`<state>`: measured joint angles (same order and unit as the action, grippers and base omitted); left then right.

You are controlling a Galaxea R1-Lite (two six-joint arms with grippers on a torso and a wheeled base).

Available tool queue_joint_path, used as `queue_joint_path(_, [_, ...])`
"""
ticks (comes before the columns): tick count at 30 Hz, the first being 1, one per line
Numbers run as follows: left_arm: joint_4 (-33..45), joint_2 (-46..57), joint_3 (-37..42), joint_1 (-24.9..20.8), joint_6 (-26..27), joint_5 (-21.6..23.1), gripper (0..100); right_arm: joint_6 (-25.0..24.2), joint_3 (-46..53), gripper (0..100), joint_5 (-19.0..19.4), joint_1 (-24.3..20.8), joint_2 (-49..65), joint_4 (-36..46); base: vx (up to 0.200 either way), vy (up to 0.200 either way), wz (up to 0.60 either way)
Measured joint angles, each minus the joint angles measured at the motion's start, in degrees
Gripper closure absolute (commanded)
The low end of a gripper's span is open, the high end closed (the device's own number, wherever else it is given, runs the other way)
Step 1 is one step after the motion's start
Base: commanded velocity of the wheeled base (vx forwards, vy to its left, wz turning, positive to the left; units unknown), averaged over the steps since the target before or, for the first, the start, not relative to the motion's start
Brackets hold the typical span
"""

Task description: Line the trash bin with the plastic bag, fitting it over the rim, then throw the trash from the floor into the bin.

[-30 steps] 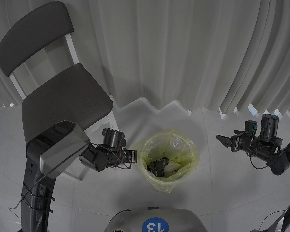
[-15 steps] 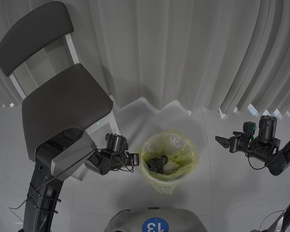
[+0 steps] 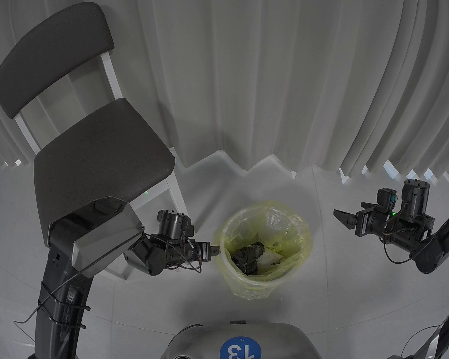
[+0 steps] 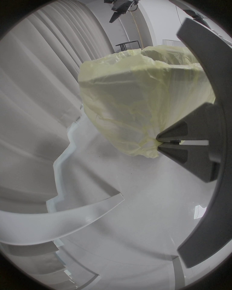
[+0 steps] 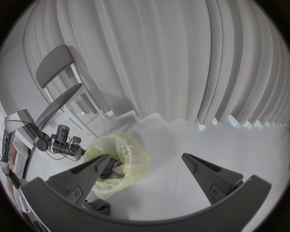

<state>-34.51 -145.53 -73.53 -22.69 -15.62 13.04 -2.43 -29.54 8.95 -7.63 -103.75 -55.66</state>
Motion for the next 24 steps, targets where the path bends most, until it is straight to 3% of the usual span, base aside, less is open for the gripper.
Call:
queue_joint_path(13, [0.00,6.83,9.34,2.35,4.67,-0.49,0,0.05,0.38,0,0.27,-0.09,0.48,0.05,0.000,0.000,0.00])
queue_joint_path(24, [-2.55,14.88,15.76,3.32,5.02,-0.32,0,-0.02,0.79,0,0.52,0.00,2.95,0.40,0.000,0.000,0.00])
